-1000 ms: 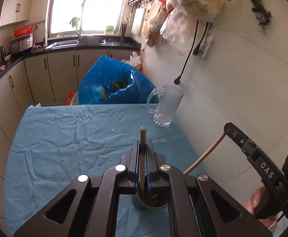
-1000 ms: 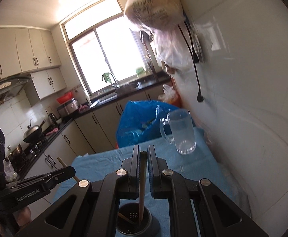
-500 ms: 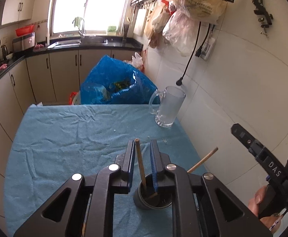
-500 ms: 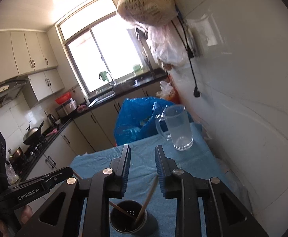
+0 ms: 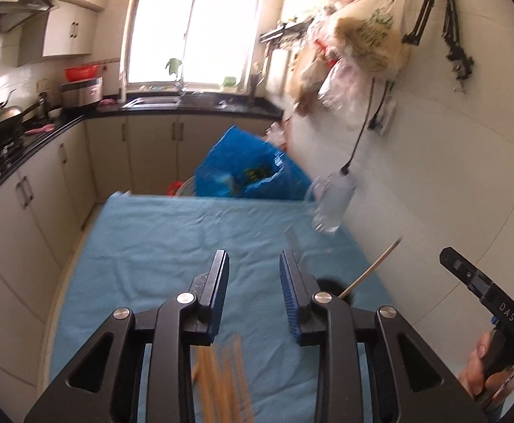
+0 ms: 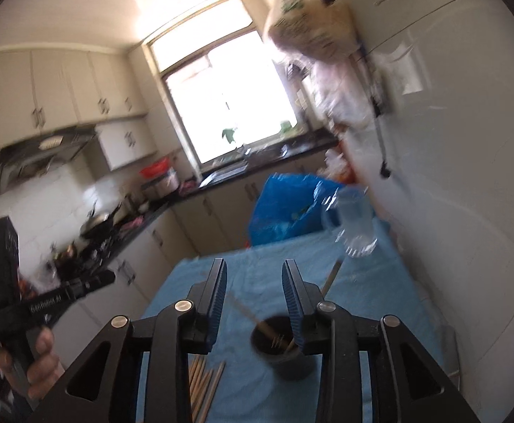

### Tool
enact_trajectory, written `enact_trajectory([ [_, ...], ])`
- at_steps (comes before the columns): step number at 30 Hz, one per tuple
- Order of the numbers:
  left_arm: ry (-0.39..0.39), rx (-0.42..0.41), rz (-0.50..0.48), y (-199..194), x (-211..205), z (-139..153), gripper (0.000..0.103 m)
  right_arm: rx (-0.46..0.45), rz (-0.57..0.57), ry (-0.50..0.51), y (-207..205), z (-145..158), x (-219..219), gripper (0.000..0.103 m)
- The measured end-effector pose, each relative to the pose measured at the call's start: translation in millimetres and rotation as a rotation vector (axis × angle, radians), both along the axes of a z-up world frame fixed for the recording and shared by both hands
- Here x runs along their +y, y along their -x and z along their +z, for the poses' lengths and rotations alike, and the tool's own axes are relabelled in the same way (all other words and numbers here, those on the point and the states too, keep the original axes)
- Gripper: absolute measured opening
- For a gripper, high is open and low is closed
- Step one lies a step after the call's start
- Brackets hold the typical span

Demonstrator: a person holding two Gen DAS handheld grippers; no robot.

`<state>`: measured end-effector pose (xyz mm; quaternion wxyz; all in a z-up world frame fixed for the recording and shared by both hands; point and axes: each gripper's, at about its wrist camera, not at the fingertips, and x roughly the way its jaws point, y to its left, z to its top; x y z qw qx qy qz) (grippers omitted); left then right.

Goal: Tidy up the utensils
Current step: 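Move the left gripper back to the chopstick pile and close on one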

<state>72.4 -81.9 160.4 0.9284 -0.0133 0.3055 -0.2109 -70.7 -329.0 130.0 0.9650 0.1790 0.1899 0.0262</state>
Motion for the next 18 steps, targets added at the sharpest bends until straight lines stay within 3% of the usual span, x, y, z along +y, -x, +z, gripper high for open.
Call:
enact_trajectory([
  [4, -0.024, 0.080, 0.062, 0.1, 34.8, -39.2, 0.028, 0.090, 0.078, 0.035, -6.3, -33.6, 31.9, 0.035],
  [8, -0.043, 0.218, 0.095, -8.2, 67.6, -93.7, 0.028, 0.182, 0.150, 0.067, -13.7, -66.4, 59.0, 0.035],
  [11, -0.090, 0.326, 0.057, -12.1, 76.2, -136.6, 0.028, 0.218, 0.155, 0.070, -19.1, -78.8, 65.4, 0.035],
  [14, -0.176, 0.385, -0.005, -6.4, 72.4, -174.3, 0.028, 0.232, 0.150, 0.066, -21.4, -82.8, 64.7, 0.035],
  [18, -0.227, 0.432, -0.051, -2.7, 60.6, -203.1, 0.028, 0.251, 0.134, 0.072, -22.7, -88.6, 61.3, 0.035],
])
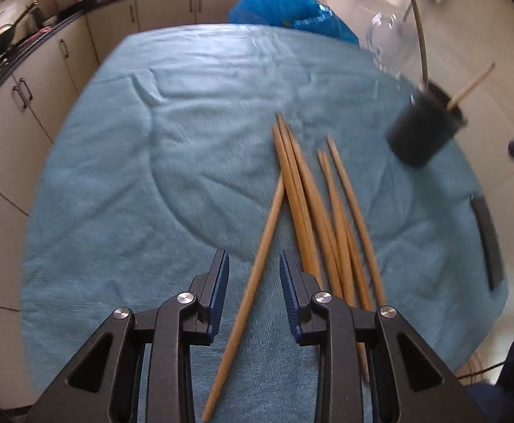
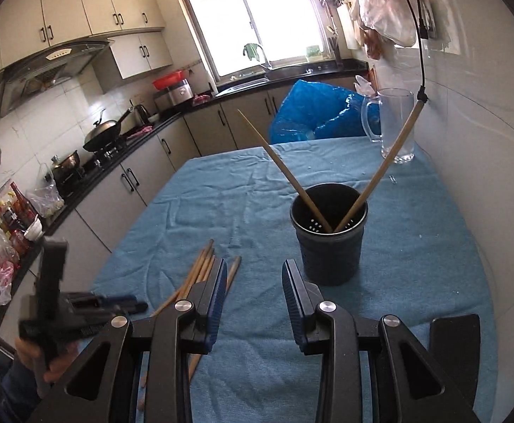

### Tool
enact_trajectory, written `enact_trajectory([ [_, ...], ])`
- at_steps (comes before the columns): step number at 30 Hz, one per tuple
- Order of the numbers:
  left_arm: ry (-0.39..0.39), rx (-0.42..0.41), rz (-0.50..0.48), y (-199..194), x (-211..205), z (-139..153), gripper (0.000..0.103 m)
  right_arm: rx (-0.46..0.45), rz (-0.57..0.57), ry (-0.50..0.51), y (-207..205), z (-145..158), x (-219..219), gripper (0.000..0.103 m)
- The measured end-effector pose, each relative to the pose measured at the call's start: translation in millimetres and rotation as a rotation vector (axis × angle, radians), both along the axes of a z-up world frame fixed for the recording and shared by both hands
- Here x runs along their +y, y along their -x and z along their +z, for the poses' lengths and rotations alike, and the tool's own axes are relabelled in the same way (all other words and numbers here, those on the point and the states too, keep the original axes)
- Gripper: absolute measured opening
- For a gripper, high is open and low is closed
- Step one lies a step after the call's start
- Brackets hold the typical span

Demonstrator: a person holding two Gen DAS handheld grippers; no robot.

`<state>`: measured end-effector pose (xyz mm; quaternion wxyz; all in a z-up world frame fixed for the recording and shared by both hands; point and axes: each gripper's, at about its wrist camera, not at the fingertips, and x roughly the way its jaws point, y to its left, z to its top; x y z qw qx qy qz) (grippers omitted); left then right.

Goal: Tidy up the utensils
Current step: 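Move the left gripper back to the chopstick pile and close on one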

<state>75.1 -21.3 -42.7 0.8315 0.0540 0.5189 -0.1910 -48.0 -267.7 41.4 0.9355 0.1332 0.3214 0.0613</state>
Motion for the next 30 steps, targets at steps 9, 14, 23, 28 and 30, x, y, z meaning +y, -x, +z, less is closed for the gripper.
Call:
enact_trajectory([
  [9, -0.094, -0.027, 0.040, -14.5, -17.0, -19.1, 0.028, 0.022, 0.014, 0.012, -4.2, -3.5, 7.2, 0.035],
  [14, -0.085, -0.026, 0.208, -28.1, 6.2, -17.9, 0.028, 0.112, 0.066, 0.034, -27.6, -16.1, 27.4, 0.035],
  [23, -0.044, 0.012, 0.440, -21.3, 62.0, -12.3, 0.028, 0.290, 0.058, 0.059, -101.2, -57.7, 48.1, 0.035],
  [28, -0.035, 0.029, 0.431, -3.7, 74.9, -11.1, 0.028, 0.378, 0.037, 0.071, -136.2, -81.9, 55.3, 0.035],
  [30, -0.014, 0.037, 0.368, -0.1, 70.7, -11.2, 0.028, 0.391, 0.039, 0.077, -140.0, -86.1, 57.2, 0.036],
])
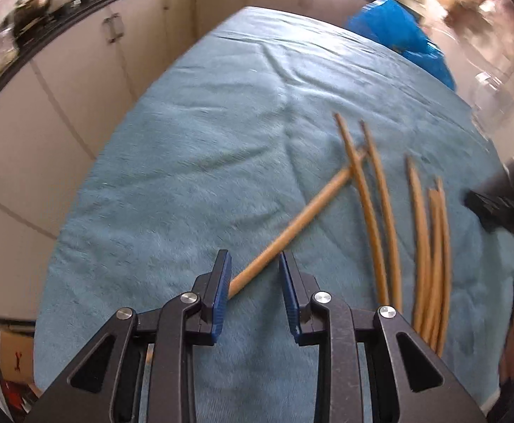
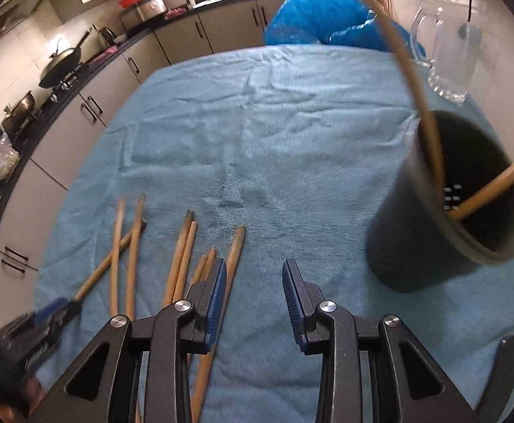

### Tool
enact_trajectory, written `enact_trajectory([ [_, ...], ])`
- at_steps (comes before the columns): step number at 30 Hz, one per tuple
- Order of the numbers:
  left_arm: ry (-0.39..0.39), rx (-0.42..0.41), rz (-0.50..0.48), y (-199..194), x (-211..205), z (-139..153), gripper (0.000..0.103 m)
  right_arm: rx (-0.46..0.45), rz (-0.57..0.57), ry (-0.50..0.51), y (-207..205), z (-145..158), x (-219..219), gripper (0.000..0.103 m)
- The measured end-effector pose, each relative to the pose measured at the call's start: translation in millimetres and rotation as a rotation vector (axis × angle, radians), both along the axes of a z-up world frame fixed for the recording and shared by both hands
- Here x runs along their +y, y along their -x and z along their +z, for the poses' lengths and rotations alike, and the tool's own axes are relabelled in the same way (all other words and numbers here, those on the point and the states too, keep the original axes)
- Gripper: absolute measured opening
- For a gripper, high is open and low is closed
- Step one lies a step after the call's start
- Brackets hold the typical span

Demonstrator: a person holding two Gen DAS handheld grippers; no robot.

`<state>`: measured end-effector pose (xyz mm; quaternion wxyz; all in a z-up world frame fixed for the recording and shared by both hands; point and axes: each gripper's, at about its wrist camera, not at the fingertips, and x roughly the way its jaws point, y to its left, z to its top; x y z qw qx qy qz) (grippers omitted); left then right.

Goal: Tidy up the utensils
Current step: 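Move the left gripper back to the chopstick pile and close on one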

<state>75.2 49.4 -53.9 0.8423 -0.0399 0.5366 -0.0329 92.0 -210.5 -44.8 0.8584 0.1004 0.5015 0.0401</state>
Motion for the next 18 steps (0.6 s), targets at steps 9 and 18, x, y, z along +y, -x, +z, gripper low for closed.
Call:
enact_trajectory([
  [9, 0.122, -0.034, -0.048, -11.4, 11.1, 28.2, 0.028, 0.059, -0.009, 0.067, -24.9, -13.4, 12.9, 0.036],
  [18, 0.182, 0.046, -0.091, -71.0, -14.8, 22.9, 0.031, 0.075, 0.010, 0.154, -35.3, -18.1, 21.3, 0.012],
])
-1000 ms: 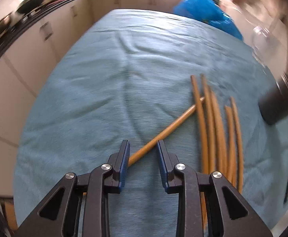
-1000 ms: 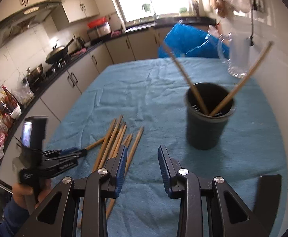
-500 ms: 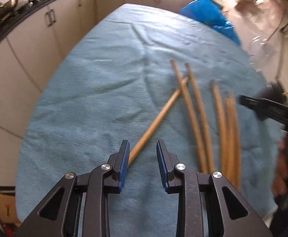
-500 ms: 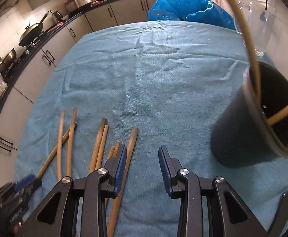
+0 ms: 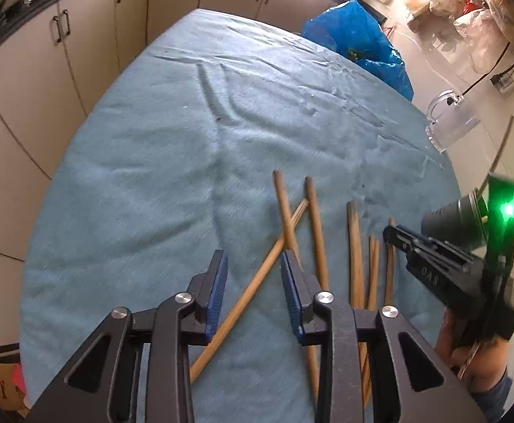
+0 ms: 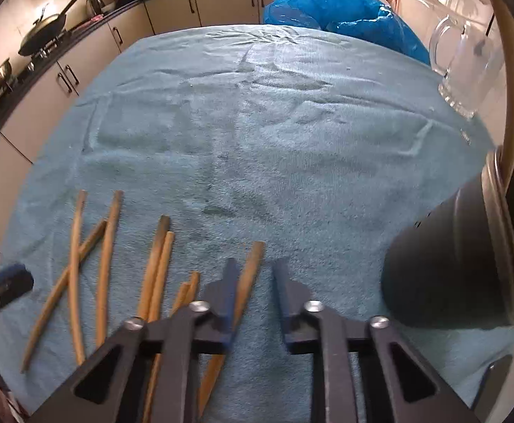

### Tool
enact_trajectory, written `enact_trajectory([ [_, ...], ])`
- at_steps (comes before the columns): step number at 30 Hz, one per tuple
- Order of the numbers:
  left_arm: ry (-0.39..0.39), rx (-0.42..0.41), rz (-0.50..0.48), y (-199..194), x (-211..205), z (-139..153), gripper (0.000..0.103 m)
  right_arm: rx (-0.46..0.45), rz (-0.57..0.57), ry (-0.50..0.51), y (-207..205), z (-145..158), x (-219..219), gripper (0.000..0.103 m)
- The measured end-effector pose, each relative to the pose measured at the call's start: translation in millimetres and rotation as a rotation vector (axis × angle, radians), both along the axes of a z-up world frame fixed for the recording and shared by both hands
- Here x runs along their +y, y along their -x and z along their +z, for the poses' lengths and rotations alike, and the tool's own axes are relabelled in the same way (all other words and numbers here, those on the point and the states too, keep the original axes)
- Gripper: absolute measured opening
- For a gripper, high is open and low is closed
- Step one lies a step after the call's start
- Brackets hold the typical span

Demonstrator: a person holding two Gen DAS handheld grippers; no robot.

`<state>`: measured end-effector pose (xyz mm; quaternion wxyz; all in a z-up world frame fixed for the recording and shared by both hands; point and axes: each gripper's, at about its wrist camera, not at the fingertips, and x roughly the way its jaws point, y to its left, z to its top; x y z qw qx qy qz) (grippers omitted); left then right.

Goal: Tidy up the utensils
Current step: 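Move the left gripper back to the chopstick pile and close on one, then lift the chopstick with the left gripper and carry it toward the grey cup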

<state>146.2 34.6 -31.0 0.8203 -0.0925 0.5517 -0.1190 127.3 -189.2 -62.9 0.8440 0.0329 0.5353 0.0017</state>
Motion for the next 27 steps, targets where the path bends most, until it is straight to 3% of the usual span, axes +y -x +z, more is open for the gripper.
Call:
enact_trajectory([
  [6, 0.006, 0.036, 0.003, -30.8, -12.5, -9.0, 0.033, -0.013, -0.010, -0.085, 2.1, 6.5, -12.5, 0.008],
  [15, -0.029, 0.069, -0.017, -55.0, -37.0, -24.4, 0.033, -0.033, -0.025, -0.104, 7.8, 12.4, -19.1, 0.007],
  [19, -0.102, 0.049, -0.004, -57.1, -48.8, -26.7, 0.014, -0.011, -0.024, -0.127, 5.1, 9.8, -21.3, 0.012],
  [21, -0.091, 0.052, -0.004, -56.5, -48.4, -27.4, 0.009, -0.006, -0.028, -0.122, 3.8, 8.1, -21.4, 0.015],
  [27, -0.053, 0.017, 0.010, -49.8, -36.6, -17.9, 0.008, 0.007, -0.008, -0.082, -2.4, 2.3, -14.3, 0.021],
])
